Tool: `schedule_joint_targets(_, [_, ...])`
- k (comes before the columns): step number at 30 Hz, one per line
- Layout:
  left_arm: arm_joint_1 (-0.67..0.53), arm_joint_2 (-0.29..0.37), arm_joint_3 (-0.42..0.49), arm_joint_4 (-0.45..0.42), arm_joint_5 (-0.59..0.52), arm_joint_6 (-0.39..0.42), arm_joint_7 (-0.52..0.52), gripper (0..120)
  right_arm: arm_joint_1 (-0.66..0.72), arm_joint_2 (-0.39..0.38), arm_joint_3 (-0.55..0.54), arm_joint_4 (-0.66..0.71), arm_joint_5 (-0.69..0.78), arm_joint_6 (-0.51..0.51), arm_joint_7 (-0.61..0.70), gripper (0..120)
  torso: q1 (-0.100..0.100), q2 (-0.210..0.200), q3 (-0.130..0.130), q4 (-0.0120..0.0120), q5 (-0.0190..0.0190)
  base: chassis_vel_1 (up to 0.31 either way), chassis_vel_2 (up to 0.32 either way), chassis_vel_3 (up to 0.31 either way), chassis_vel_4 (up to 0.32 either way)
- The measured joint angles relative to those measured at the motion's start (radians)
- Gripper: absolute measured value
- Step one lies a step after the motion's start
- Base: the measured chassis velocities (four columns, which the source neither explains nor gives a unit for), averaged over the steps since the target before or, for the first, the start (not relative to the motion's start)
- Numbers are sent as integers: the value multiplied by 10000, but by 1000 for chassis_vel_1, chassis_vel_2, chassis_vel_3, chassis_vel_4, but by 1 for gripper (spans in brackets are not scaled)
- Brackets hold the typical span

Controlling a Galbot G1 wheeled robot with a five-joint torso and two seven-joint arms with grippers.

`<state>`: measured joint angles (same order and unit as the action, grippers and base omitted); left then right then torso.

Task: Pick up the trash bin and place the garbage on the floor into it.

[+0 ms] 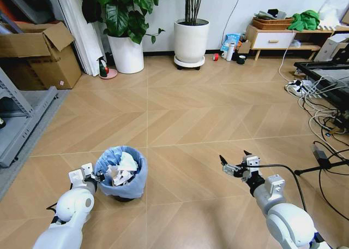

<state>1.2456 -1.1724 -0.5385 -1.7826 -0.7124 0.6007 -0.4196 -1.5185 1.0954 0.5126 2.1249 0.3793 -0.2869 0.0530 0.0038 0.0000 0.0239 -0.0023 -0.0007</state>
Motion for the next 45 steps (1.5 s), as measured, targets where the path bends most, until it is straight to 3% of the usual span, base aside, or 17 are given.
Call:
schedule_joint_targets(6, [-29,-17,80,-98,9,-100,-49,43,8,-16,-12,0,-1,7,0,100,0,0,0,0,0,0,0,0,0])
schedule_joint_targets(8, [-45,7,81,-160,9,-154,-92,55,6,-17,-4,2,2,17,0,100,0,0,1,0,0,0,0,0,0])
schedule_joint_targets(16, [-66,65,13,-438,19,-373,-258,77,10,-19,15,19,36,32,3,100,0,0,1,0,0,0,0,0,0])
schedule_joint_targets(19, [-35,65,53,-742,30,-698,-440,94,22,-30,72,59,172,31,49,100,0,0,0,0,0,0,0,0,0])
schedule_joint_targets(23, [21,63,191,-1004,266,-1362,-445,105,27,-41,221,150,261,0,86,100,0,0,0,-1,2,0,0,0,0])
schedule_joint_targets(24, [21,63,191,-1004,266,-1362,-445,105,27,-41,221,150,261,0,86,100,0,0,0,-1,2,0,0,0,0])
schedule_joint_targets(27, [231,2,236,-1357,1352,-2597,33,110,-23,1,491,339,354,-61,157,100,0,0,1,0,3,0,0,0,0])
schedule_joint_targets(31, [834,-95,136,-1950,2354,-3247,723,114,-186,21,775,540,363,-146,161,100,0,0,0,-1,-1,0,0,0,0])
schedule_joint_targets(37, [1828,-208,-198,-2797,3764,-3524,1373,114,-284,93,1011,653,277,-186,153,100,0,1,0,0,0,0,0,0,0])
schedule_joint_targets(40, [2540,-513,-488,-3548,4578,-3643,1644,110,-367,228,1105,760,250,-135,150,100,0,0,0,1,0,0,0,0,0])
schedule_joint_targets(45, [3135,-1159,-717,-4286,4992,-3710,1669,105,-676,710,1372,1206,149,-121,142,100,0,0,0,1,1,0,0,0,0])
